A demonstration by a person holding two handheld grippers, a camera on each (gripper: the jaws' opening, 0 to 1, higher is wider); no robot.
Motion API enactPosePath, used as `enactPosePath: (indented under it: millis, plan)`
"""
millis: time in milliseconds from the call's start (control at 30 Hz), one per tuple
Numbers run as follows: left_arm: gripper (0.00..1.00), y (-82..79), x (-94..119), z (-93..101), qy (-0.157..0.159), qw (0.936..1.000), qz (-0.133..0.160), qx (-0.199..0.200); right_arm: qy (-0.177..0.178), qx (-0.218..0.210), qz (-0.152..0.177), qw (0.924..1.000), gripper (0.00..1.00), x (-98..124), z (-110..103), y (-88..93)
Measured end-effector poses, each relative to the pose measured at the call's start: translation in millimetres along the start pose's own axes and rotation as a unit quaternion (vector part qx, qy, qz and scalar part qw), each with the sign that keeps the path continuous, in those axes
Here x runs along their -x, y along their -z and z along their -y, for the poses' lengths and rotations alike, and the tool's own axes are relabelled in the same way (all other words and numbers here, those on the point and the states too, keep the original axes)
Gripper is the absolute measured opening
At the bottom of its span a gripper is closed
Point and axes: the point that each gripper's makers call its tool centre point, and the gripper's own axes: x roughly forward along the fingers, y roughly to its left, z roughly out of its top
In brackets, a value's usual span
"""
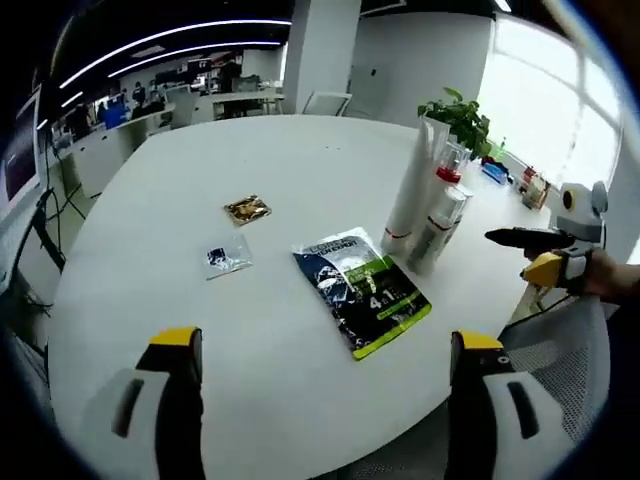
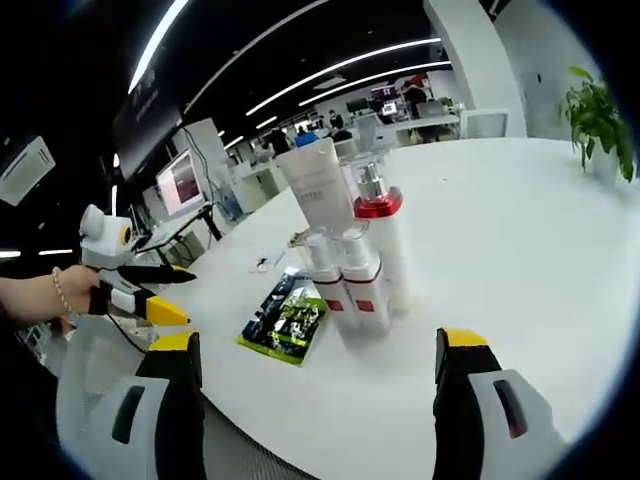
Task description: Arrange the skincare products in the storage area until every visible bottle or jar stands upright without overlapping.
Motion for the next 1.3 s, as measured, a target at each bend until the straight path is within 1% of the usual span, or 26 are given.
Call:
enactPosePath:
  millis: [167,200,333,433,500,633,667,700,733,767,800,867,900,933,967,1033,1100,1133,1167,1233,1267,1300]
  plan:
    - [0.99,1.4,11.7,-9.6,-0.016,0.9997,0.013,0.015,-0.004,0.014,-0.002,0.9999,0.96,-1.9,-3.9,-1.3]
    - [0.99,1.2,13.1,-5.7,-0.017,0.9996,0.015,0.016,-0.004,0.015,-0.002,0.9999,0.96,-1.8,-3.1,-1.3]
    - [0.99,-2.8,19.3,-1.1,-0.018,0.9992,0.029,0.02,0.0,0.016,0.002,0.9999,0.96,-1.9,-0.3,-2.7]
    - [0.99,-5.4,22.0,5.5,-0.015,0.9989,0.035,0.026,0.001,0.021,0.004,0.9998,0.95,-3.0,-0.5,-4.3]
    - [0.99,-4.8,22.3,6.5,-0.013,0.9989,0.037,0.027,0.001,0.026,0.002,0.9997,0.95,-1.7,-1.7,-2.9]
    - [0.99,-9.0,23.6,4.8,-0.004,0.9986,0.044,0.029,0.011,0.023,0.005,0.9997,0.94,-0.3,2.6,-4.2]
    - [0.99,-13.4,23.7,5.0,0.002,0.9979,0.056,0.032,0.012,0.023,0.004,0.9997,0.94,-0.2,3.2,-3.9]
    - [0.99,-16.9,24.3,4.3,0.002,0.9971,0.067,0.035,0.015,0.024,0.003,0.9996,0.94,0.4,3.8,-3.5]
    - [0.99,-20.3,25.9,-0.2,0.004,0.9958,0.081,0.042,0.017,0.026,0.002,0.9995,0.94,0.6,4.5,-3.3]
    - [0.99,-23.4,27.3,0.6,0.015,0.9943,0.09,0.055,0.02,0.028,0.001,0.9994,0.94,1.0,4.0,-3.7]
    - [0.99,-24.7,27.8,4.0,0.017,0.9939,0.091,0.059,0.022,0.029,0.0,0.9993,0.94,1.2,4.4,-3.8]
    - [0.99,-23.4,25.6,0.4,0.017,0.9948,0.086,0.053,0.028,0.031,-0.003,0.9991,0.94,1.1,6.2,-2.9]
    - [0.99,-22.4,25.4,-0.7,0.018,0.9954,0.083,0.044,0.033,0.037,-0.006,0.9987,0.94,1.6,7.3,-2.4]
    - [0.99,-22.8,26.2,-0.2,0.022,0.9952,0.085,0.043,0.036,0.04,-0.008,0.9985,0.94,1.8,7.7,-2.1]
    - [0.99,-27.0,27.2,6.5,0.047,0.9928,0.098,0.05,0.04,0.043,-0.01,0.9982,0.94,2.2,9.4,-2.1]
    - [0.99,-27.1,29.8,6.6,0.052,0.9921,0.101,0.053,0.054,0.053,-0.014,0.9971,0.93,4.1,13.9,-2.1]
    - [0.99,-33.5,35.6,4.3,0.05,0.9898,0.13,0.031,0.072,0.069,-0.016,0.9949,0.93,6.6,19.5,-3.4]
    - [0.99,-31.5,37.4,5.5,0.052,0.99,0.126,0.036,0.081,0.076,-0.016,0.9937,0.92,8.4,21.3,-5.3]
    - [0.99,-32.0,39.4,6.6,0.06,0.9887,0.128,0.05,0.085,0.08,-0.016,0.9931,0.92,9.0,21.8,-6.8]
    - [0.99,-33.8,42.1,6.8,0.07,0.9867,0.135,0.058,0.094,0.091,-0.017,0.9912,0.92,11.2,23.9,-9.7]
    - [0.99,-32.0,42.8,3.8,0.071,0.987,0.133,0.056,0.099,0.093,-0.016,0.9906,0.92,12.5,24.5,-13.1]
    - [0.99,-28.1,42.0,4.0,0.069,0.9887,0.121,0.054,0.103,0.092,-0.014,0.9904,0.92,13.6,24.9,-16.4]
